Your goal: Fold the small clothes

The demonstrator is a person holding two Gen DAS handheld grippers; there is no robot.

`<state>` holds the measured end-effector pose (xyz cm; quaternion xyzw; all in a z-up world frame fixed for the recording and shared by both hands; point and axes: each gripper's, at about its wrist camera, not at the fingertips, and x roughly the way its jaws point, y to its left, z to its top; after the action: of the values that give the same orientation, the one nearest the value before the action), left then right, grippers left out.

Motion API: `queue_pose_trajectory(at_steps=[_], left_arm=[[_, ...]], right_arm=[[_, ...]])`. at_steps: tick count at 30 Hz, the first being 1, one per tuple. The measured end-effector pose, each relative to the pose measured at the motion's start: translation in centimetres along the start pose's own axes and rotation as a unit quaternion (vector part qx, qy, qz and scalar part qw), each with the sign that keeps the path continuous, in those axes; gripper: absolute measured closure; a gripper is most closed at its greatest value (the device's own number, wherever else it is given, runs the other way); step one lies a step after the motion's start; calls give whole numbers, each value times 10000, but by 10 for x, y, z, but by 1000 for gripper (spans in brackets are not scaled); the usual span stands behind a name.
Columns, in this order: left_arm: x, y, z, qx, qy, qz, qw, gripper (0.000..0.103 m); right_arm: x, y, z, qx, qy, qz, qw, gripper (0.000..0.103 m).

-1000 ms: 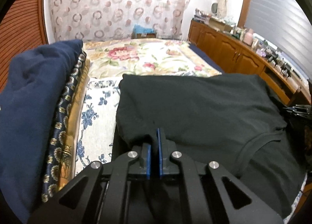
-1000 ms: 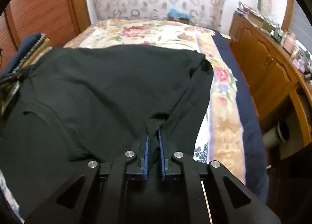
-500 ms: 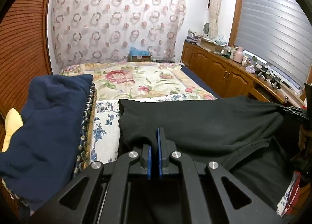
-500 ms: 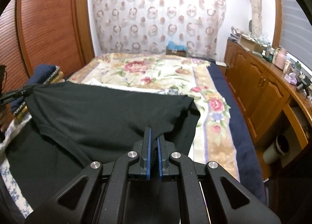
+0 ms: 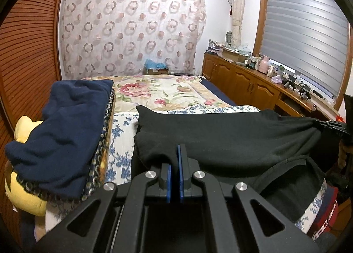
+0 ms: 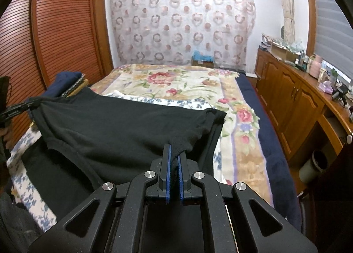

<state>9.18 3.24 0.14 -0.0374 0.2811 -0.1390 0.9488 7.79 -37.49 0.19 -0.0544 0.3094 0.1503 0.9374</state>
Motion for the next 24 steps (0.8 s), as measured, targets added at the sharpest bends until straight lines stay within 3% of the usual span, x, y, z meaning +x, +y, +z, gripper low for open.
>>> queue_pose_trajectory(at_steps=[16,24], left_arm=[[-47,-9,-35,-66,163,67,9998,100],[-32,-5,-66,-141,597,-12,9981,100]], right_arm=[[-47,15,-41,-20,67,126,9999,100],[-29,14,-77,221,496,195,9983,100]])
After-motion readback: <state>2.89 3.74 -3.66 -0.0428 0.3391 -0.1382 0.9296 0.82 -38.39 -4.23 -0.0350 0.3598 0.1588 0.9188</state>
